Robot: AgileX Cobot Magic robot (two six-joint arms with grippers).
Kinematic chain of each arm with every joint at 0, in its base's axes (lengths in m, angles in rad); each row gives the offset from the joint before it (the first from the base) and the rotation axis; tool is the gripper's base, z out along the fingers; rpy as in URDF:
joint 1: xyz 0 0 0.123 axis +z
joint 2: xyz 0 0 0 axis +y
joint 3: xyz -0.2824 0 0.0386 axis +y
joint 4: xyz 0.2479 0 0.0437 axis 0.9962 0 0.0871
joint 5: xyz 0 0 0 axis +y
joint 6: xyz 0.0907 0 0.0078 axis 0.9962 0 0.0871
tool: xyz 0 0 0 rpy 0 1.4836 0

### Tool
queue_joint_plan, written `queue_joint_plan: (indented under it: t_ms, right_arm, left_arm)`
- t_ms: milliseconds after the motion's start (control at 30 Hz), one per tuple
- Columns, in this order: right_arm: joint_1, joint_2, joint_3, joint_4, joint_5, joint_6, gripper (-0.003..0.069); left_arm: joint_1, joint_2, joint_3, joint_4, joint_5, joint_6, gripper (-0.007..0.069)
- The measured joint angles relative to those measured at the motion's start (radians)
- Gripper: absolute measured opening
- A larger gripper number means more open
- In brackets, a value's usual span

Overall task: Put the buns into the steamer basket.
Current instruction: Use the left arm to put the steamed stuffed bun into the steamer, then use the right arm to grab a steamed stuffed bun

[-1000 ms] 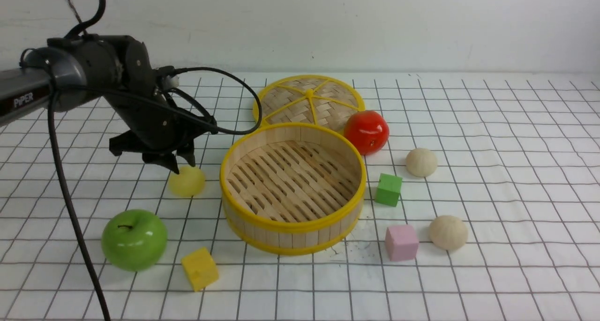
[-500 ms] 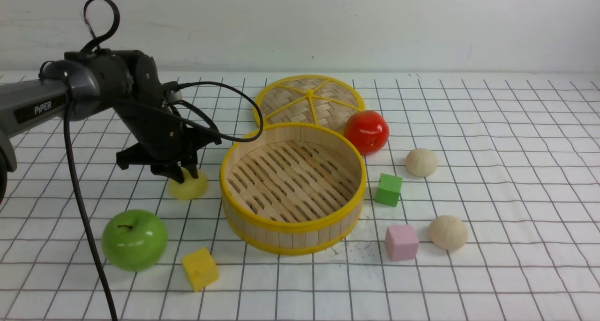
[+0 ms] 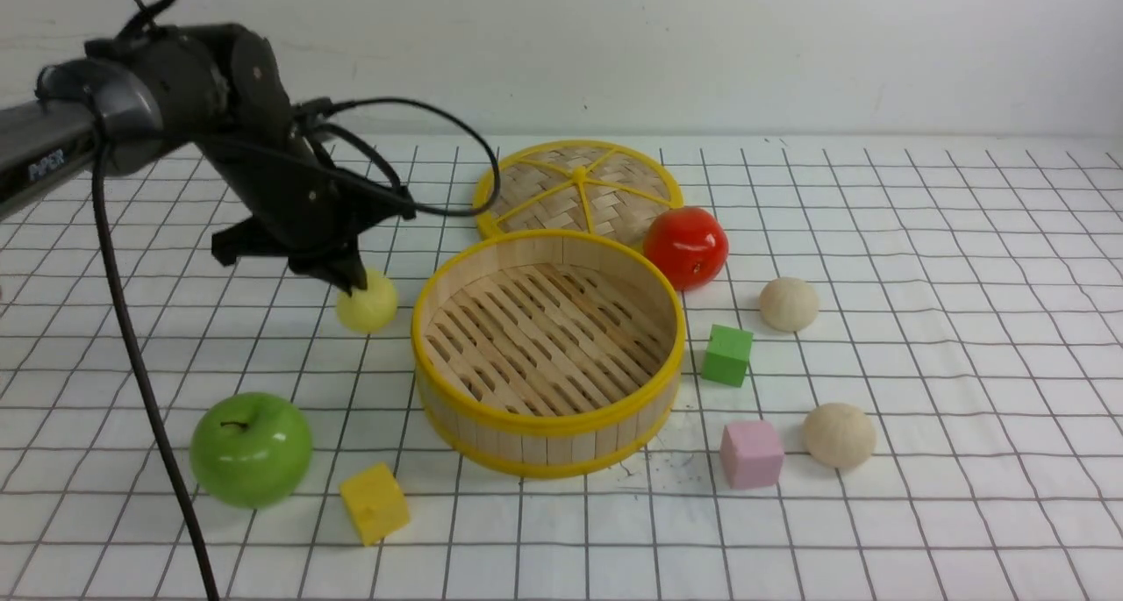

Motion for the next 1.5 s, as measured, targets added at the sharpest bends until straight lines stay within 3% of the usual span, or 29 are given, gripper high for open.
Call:
queue_joint_plan:
  t_ms: [267,533,733,900,1167,1300,1400,1500]
  right_arm:
    - [0.0,0.0,0.0,0.0,0.0,0.0,0.0239]
    - [0.0,0.0,0.0,0.0,0.0,0.0,0.0239]
    - [0.0,0.0,0.0,0.0,0.0,0.0,0.0239]
    - [0.0,0.0,0.0,0.0,0.0,0.0,0.0239]
    - [0.0,0.0,0.0,0.0,0.0,0.0,0.0239]
    - [0.0,0.0,0.0,0.0,0.0,0.0,0.0239]
    - [0.0,0.0,0.0,0.0,0.0,0.0,0.0239]
    - [0.0,0.0,0.0,0.0,0.0,0.0,0.0239]
  left_arm:
    - [-0.052,-0.056,-0.01,-0.212,0.022,0.134,-0.0013]
    - [-0.093,0.026,-0.01,-0.233,-0.026,0.156,-0.0013]
    - [-0.092,0.092,-0.01,-0.232,-0.042,0.096,0.0008]
    - [-0.092,0.092,-0.01,-0.233,-0.051,0.08,0.009]
    - [-0.092,0.035,-0.041,-0.216,0.026,0.08,0.0358]
    - [-0.092,-0.039,-0.073,-0.193,0.155,0.115,0.0393]
    - [-0.092,-0.146,-0.099,-0.165,0.269,0.136,0.0384]
    - [-0.092,-0.241,-0.1,-0.149,0.288,0.139,0.0362]
